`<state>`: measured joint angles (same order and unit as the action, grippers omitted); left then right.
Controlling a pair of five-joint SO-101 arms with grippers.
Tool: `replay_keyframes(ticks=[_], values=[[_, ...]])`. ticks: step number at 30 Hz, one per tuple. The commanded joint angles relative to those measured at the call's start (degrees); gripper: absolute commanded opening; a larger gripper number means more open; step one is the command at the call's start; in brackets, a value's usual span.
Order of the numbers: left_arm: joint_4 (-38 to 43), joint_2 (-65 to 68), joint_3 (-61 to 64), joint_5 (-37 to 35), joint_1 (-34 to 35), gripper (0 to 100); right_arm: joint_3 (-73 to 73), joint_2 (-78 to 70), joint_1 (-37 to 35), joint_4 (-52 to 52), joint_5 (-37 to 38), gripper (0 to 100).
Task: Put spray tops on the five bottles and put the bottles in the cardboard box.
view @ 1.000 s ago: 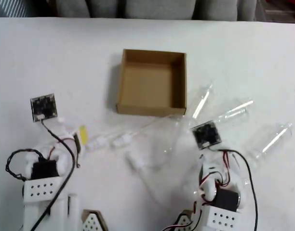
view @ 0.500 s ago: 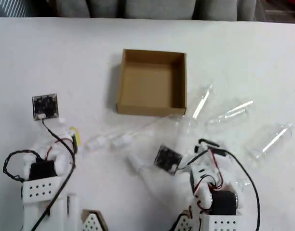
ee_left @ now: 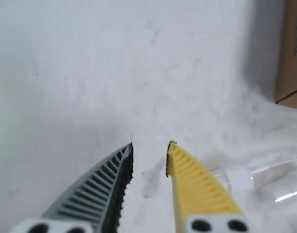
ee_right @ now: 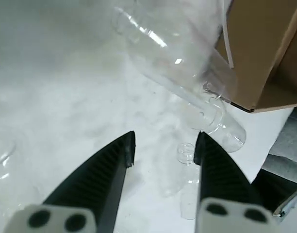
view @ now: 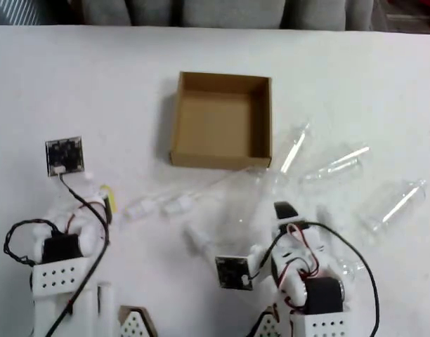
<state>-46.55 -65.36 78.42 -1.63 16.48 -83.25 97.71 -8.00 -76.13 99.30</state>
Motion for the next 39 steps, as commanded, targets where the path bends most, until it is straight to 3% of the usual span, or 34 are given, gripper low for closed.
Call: replay_keyframes(ticks=[1, 12, 18, 39], values=[[1.93, 0.22, -0.62, 0.62, 0.75, 13, 6.86, -9.98, 0.31, 2.07, 0.88, 19.0], [2.02, 0.22, -0.62, 0.62, 0.75, 13, 25.85, -46.02, -5.05, 3.82, -1.58, 20.8], [2.02, 0.22, -0.62, 0.62, 0.75, 13, 28.75, -52.53, -9.1, 6.29, -1.58, 34.5], [2.02, 0.22, -0.53, 6.15, 0.75, 13, 28.92, -77.93, -10.77, 24.13, -1.41, 34.3]])
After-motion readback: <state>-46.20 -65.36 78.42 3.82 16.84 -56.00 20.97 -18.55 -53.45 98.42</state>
